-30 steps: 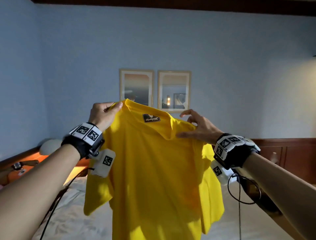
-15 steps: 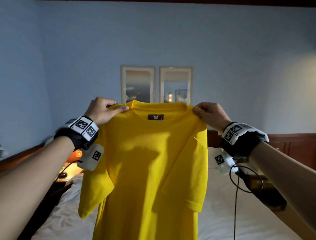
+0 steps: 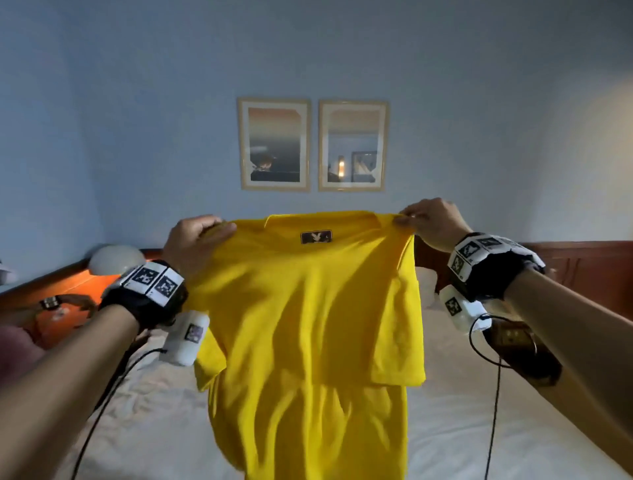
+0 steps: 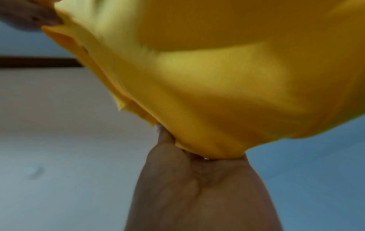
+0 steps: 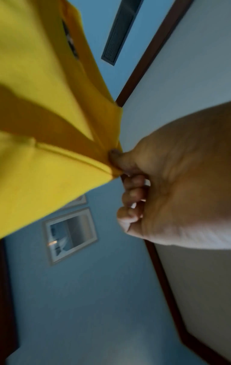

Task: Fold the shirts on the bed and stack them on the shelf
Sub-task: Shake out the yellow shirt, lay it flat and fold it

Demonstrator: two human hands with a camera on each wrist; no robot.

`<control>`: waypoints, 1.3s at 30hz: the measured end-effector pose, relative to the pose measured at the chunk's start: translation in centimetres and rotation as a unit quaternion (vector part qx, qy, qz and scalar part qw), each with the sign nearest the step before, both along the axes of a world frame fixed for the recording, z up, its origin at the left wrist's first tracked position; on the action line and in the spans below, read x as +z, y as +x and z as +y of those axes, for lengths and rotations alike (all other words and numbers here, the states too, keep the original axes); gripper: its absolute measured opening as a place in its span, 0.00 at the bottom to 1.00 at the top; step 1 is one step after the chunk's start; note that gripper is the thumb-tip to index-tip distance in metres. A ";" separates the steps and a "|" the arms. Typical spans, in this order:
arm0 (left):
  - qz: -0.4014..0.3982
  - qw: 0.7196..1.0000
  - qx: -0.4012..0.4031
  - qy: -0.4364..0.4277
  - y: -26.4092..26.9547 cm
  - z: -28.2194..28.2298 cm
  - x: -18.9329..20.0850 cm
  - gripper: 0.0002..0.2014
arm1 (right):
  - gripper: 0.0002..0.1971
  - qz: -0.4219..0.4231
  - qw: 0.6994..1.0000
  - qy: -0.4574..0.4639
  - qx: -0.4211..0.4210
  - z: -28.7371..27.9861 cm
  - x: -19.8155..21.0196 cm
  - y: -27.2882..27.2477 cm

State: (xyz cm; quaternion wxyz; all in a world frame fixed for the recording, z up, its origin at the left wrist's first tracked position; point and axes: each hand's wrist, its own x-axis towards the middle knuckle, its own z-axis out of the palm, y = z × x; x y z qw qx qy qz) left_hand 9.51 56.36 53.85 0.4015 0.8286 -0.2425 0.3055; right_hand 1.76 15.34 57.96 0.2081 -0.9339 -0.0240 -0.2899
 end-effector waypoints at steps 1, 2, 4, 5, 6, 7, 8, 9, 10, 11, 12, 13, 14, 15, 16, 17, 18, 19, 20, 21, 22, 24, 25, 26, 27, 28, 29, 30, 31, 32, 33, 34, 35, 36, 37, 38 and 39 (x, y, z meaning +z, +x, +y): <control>0.017 1.000 -0.001 -0.009 -0.3 0.0 -1.4 0.21 | 0.12 0.009 1.000 0.020 -0.011 -0.2 -1.0 0.3; 0.035 0.999 -0.005 -0.012 -0.9 -0.2 -3.1 0.17 | 0.12 0.034 0.999 0.034 -0.021 0.0 -2.2 0.5; 0.060 0.998 -0.008 -0.001 -1.7 -0.7 -6.7 0.13 | 0.10 0.092 0.993 0.074 -0.026 1.0 -5.2 1.4; 0.073 0.997 -0.002 0.006 -2.0 -0.7 -8.4 0.14 | 0.09 0.123 0.986 0.114 -0.018 1.8 -6.8 2.0; 0.087 0.996 0.009 0.008 -2.2 -0.5 -10.1 0.14 | 0.08 0.158 0.974 0.164 -0.006 2.9 -8.4 2.6; 0.101 0.995 0.019 0.007 -2.2 0.1 -11.6 0.15 | 0.09 0.192 0.957 0.216 0.009 4.1 -9.8 3.2; 0.115 0.993 0.028 0.001 -2.4 0.7 -12.8 0.14 | 0.11 0.216 0.940 0.262 0.021 5.4 -11.1 3.7; 0.133 0.990 0.036 -0.008 -2.5 1.6 -13.8 0.13 | 0.13 0.231 0.925 0.301 0.033 6.7 -12.3 4.4; 0.145 0.988 0.043 -0.017 -3.0 2.5 -14.4 0.12 | 0.14 0.237 0.912 0.332 0.048 8.0 -13.2 5.2; 0.142 0.988 0.056 -0.014 -3.3 3.6 -14.8 0.13 | 0.15 0.237 0.900 0.360 0.064 9.3 -14.0 6.1; 0.133 0.989 0.071 -0.004 -3.9 4.5 -14.9 0.13 | 0.14 0.233 0.891 0.381 0.077 10.5 -14.5 6.9; 0.119 0.989 0.085 0.001 -4.4 5.4 -14.8 0.10 | 0.12 0.232 0.881 0.403 0.088 11.6 -14.8 7.7; 0.104 0.990 0.093 -0.001 -5.2 6.0 -14.3 0.09 | 0.11 0.233 0.870 0.423 0.099 12.6 -15.0 8.6; 0.096 0.991 0.097 -0.008 -5.9 6.4 -13.9 0.10 | 0.12 0.231 0.863 0.436 0.107 13.4 -15.2 9.5; 0.100 0.991 0.089 -0.027 -6.9 6.5 -13.3 0.11 | 0.14 0.223 0.864 0.437 0.115 14.1 -15.4 10.2; 0.114 0.989 0.070 -0.056 -7.8 6.3 -12.7 0.10 | 0.12 0.210 0.871 0.427 0.122 14.6 -15.5 10.9; 0.129 0.987 0.039 -0.086 -8.8 5.7 -12.1 0.08 | 0.08 0.195 0.883 0.406 0.127 14.9 -15.6 11.3; 0.141 0.985 0.006 -0.102 -9.7 4.9 -11.7 0.09 | 0.09 0.184 0.896 0.381 0.133 14.9 -15.8 11.7; 0.164 0.980 -0.029 -0.110 -10.8 3.4 -11.3 0.10 | 0.12 0.180 0.909 0.351 0.133 14.7 -16.0 11.9; 0.189 0.974 -0.062 -0.109 -11.7 1.7 -11.6 0.10 | 0.15 0.185 0.916 0.328 0.136 14.2 -16.4 12.0; 0.223 0.963 -0.101 -0.114 -12.6 -0.2 -12.1 0.11 | 0.17 0.197 0.921 0.305 0.140 13.4 -17.0 12.1; 0.311 0.926 -0.153 -0.148 -13.6 -4.6 -14.7 0.13 | 0.21 0.226 0.928 0.260 0.139 10.9 -18.9 12.2; 0.343 0.912 -0.162 -0.156 -14.0 -6.9 -16.7 0.13 | 0.24 0.247 0.930 0.239 0.129 9.2 -20.4 12.2; 0.367 0.902 -0.164 -0.156 -14.5 -9.4 -18.8 0.13 | 0.26 0.268 0.932 0.214 0.114 7.5 -22.1 12.2; 0.387 0.894 -0.169 -0.148 -14.8 -11.8 -21.5 0.11 | 0.25 0.289 0.933 0.188 0.103 5.7 -24.2 12.1; 0.410 0.883 -0.173 -0.147 -15.5 -14.3 -24.2 0.08 | 0.22 0.315 0.932 0.158 0.091 3.9 -26.4 11.8; 0.433 0.872 -0.180 -0.140 -16.0 -16.8 -27.0 0.08 | 0.19 0.338 0.928 0.131 0.084 1.9 -29.0 11.6; 0.453 0.863 -0.181 -0.134 -16.4 -19.3 -30.0 0.15 | 0.19 0.362 0.922 0.111 0.079 -0.1 -31.8 11.3; 0.468 0.857 -0.176 -0.125 -16.9 -21.7 -33.3 0.21 | 0.21 0.383 0.915 0.096 0.080 -2.2 -35.1 11.1; 0.483 0.850 -0.172 -0.117 -17.5 -24.1 -36.5 0.22 | 0.22 0.401 0.909 0.082 0.079 -4.2 -38.5 10.7; 0.508 0.838 -0.169 -0.105 -17.8 -26.4 -40.0 0.17 | 0.22 0.415 0.904 0.075 0.072 -6.3 -42.2 10.5; 0.533 0.825 -0.162 -0.092 -18.2 -28.5 -43.0 0.11 | 0.22 0.429 0.898 0.081 0.055 -8.2 -45.8 10.1; 0.557 0.813 -0.149 -0.085 -18.5 -30.5 -46.3 0.16 | 0.23 0.442 0.891 0.094 0.040 -10.2 -49.4 9.8; 0.576 0.801 -0.140 -0.082 -18.6 -32.4 -49.4 0.24 | 0.25 0.453 0.885 0.101 0.029 -12.0 -52.9 9.4; 0.593 0.789 -0.135 -0.084 -18.8 -34.2 -52.2 0.31 | 0.28 0.467 0.877 0.109 0.022 -13.8 -56.3 9.0; 0.608 0.779 -0.127 -0.082 -19.2 -35.7 -55.0 0.35 | 0.29 0.479 0.870 0.113 0.020 -15.2 -59.2 8.3; 0.622 0.769 -0.126 -0.077 -19.4 -37.2 -57.4 0.37 | 0.30 0.486 0.867 0.111 0.016 -16.6 -62.0 7.9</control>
